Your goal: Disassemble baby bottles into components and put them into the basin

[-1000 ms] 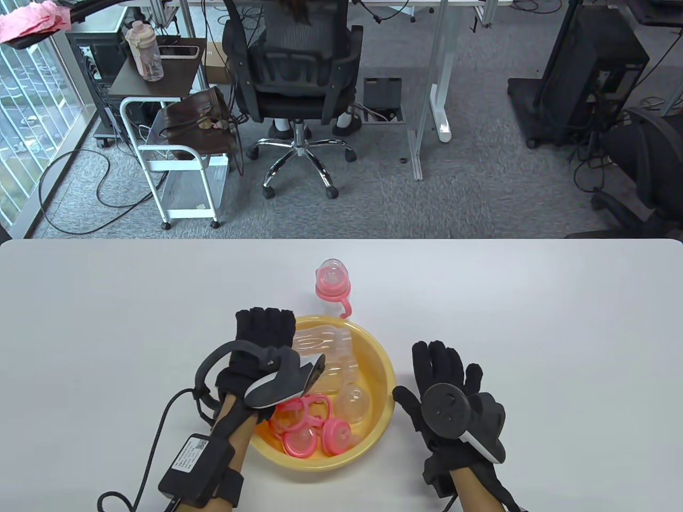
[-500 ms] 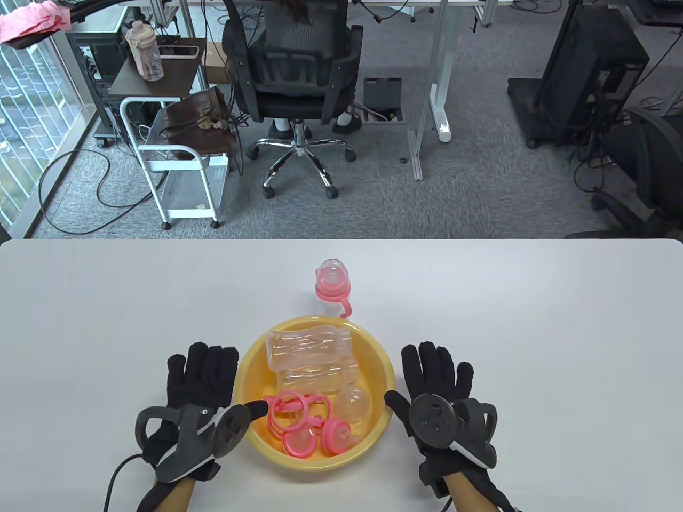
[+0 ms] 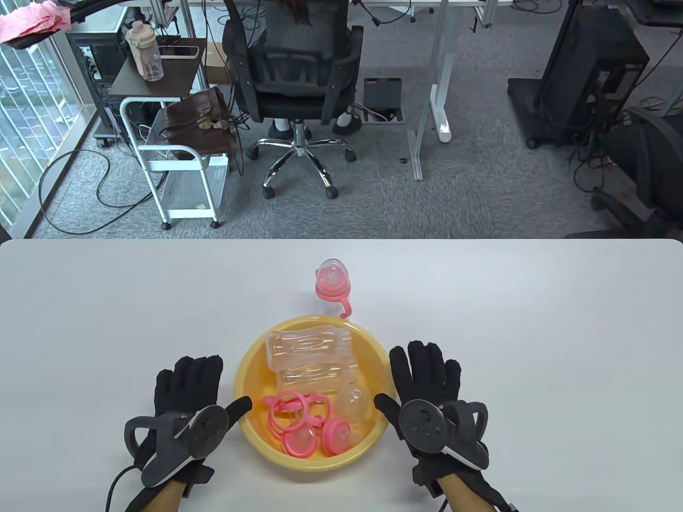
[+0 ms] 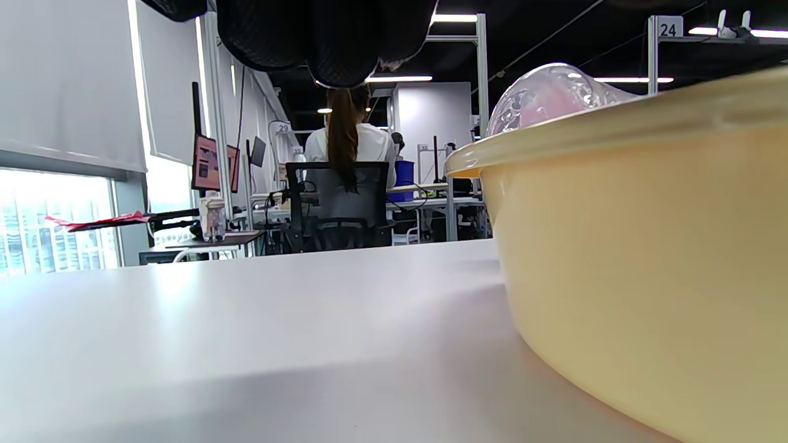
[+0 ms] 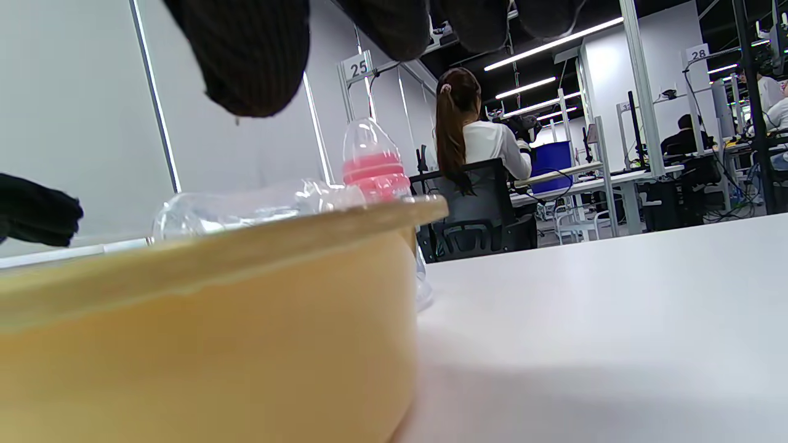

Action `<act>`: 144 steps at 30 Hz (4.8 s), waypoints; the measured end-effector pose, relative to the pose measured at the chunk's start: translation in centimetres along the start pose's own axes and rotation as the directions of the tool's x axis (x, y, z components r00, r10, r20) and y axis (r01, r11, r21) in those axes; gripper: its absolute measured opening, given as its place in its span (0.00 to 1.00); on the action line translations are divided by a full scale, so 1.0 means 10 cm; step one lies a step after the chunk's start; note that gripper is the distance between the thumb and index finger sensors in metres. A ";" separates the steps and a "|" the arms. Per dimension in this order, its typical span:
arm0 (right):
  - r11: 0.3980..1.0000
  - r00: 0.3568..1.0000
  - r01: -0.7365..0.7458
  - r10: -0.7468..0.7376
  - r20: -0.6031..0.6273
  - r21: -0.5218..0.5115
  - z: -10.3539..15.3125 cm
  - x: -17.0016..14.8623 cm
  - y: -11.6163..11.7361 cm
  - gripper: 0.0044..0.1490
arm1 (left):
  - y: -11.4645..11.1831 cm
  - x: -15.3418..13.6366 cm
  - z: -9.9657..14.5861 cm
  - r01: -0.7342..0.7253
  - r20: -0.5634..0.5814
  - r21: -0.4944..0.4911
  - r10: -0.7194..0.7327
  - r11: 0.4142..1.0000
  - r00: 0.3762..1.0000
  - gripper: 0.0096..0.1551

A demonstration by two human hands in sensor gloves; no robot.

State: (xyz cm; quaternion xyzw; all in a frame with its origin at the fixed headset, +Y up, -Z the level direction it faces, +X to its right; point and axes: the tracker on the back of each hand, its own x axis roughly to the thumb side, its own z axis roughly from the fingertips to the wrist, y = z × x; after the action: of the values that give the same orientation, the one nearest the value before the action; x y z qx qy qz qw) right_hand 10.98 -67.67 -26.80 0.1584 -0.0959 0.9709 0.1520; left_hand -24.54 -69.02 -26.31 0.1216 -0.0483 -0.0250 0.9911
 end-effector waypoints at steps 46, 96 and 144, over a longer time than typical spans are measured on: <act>0.940 0.813 -0.216 0.323 -0.484 0.263 -2.01 -0.22 0.17 0.25 | -0.04 -0.19 -0.08 -0.042 -0.070 -0.030 0.040 0.999 0.997 0.49; 0.803 0.753 0.527 -0.593 0.286 0.278 -0.43 0.92 -0.40 0.57 | 0.27 0.20 0.29 -0.305 0.193 0.342 0.251 0.889 0.948 0.57; 0.981 0.883 0.161 -0.192 0.429 0.107 -0.30 1.20 -0.03 0.54 | 0.43 0.35 0.22 0.073 0.241 0.254 -0.136 0.964 0.961 0.59</act>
State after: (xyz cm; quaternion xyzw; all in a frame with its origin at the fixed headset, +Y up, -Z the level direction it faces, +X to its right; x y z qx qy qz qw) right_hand -0.62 -63.52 -25.47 0.3856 -0.0798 0.8952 0.2088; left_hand -21.16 -65.57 -22.87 0.2401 -0.1720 -0.0871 0.9514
